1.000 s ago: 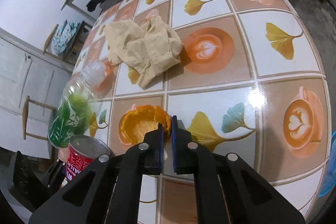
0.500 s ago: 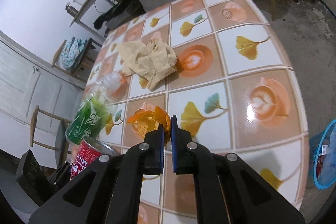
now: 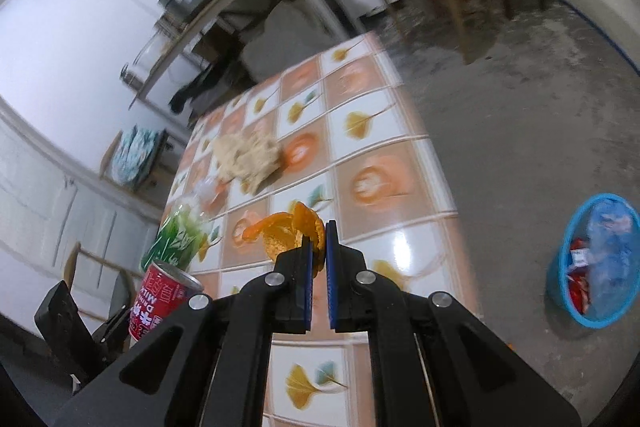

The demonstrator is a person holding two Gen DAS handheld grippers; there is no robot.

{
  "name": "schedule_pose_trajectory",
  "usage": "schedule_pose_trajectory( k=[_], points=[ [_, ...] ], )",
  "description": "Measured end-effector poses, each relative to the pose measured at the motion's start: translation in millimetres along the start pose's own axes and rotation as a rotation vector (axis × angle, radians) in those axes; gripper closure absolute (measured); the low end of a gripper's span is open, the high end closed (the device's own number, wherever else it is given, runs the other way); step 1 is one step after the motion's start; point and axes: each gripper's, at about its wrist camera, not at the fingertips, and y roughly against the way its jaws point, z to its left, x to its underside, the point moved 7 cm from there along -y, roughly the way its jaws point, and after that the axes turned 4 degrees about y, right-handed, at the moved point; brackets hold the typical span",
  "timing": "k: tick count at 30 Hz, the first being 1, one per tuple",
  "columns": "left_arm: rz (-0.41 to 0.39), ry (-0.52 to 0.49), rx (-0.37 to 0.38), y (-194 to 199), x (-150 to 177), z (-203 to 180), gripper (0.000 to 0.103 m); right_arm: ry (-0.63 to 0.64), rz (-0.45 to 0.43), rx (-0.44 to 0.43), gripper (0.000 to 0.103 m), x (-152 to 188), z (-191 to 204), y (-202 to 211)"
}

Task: Collect trash
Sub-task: 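Lift the milk can and orange peel and turn toward the blue wastebasket, then open both tools over the wastebasket to drop can and peel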

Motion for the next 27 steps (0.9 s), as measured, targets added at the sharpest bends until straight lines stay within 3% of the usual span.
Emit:
schedule_pose_trajectory(
  k=[7,15,20,27],
  points=[
    [0.032,-0.127,0.163,-16,-17,-82,0.041,-0.152,-0.147,0.117,0.097,16,-93,88],
    [0.148,-0.213,0.358,-61,-21,-196,0.041,-0.344,-0.215,0.263,0.097,71,-209,156],
    [0.304,-0.246,0.466,-108,-6,-273,0.041,-0.457,-0.205,0.328,0.097,110,-273,172],
    [0.487,-0.279,0.507,-179,20,-366,0.041,-0.582,-0.159,0.384,0.097,149,-347,163]
  ],
)
